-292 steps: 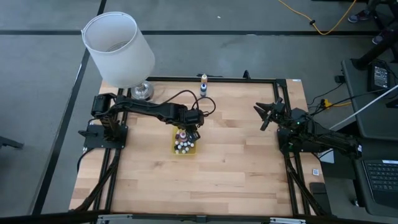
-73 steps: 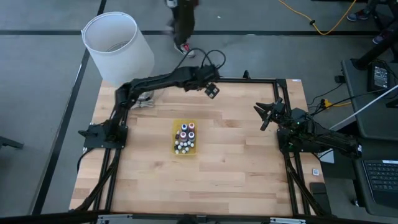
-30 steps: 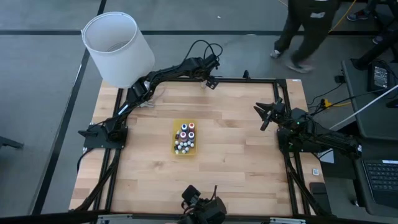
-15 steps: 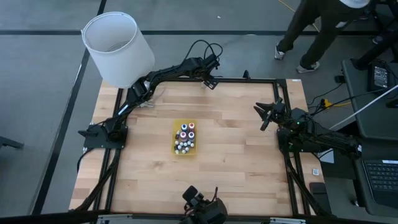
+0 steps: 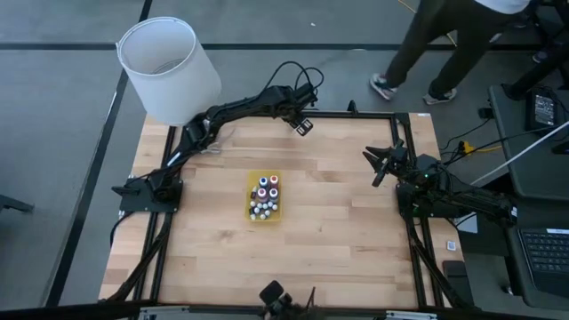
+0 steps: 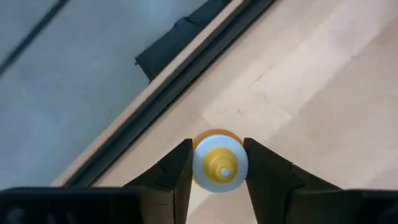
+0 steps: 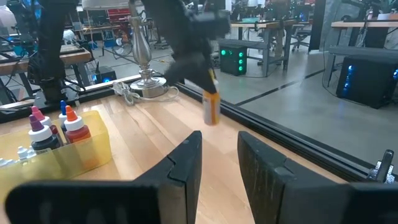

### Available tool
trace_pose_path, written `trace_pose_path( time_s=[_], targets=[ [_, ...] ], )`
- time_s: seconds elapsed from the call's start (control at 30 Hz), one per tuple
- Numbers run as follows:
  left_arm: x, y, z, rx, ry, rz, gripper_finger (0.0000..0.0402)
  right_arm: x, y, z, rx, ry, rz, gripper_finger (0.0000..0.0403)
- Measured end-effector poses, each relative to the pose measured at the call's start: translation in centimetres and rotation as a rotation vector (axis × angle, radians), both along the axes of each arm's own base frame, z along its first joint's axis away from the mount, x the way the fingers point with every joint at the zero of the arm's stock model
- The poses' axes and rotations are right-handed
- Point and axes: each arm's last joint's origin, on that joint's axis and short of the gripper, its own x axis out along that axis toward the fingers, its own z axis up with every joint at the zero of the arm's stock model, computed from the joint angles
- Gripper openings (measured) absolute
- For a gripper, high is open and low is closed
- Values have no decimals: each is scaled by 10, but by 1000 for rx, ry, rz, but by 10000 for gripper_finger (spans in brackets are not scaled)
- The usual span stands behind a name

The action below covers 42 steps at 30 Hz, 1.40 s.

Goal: Pick & Place food coloring
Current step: Put the large yellow bottle into the yellow bin

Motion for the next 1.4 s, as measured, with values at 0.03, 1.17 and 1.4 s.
trace_pose_path(
  time_s=[0.03,1.17,1.4],
  targets=[
    [-1,-5,8,13,0,-8,122,0,0,0,0,0,0,106],
    [-136,-214,53,93,-65,-239,120,0,0,0,0,0,0,106],
    [-140,-223,31,54,-58,-249,117,0,0,0,0,0,0,106]
  ],
)
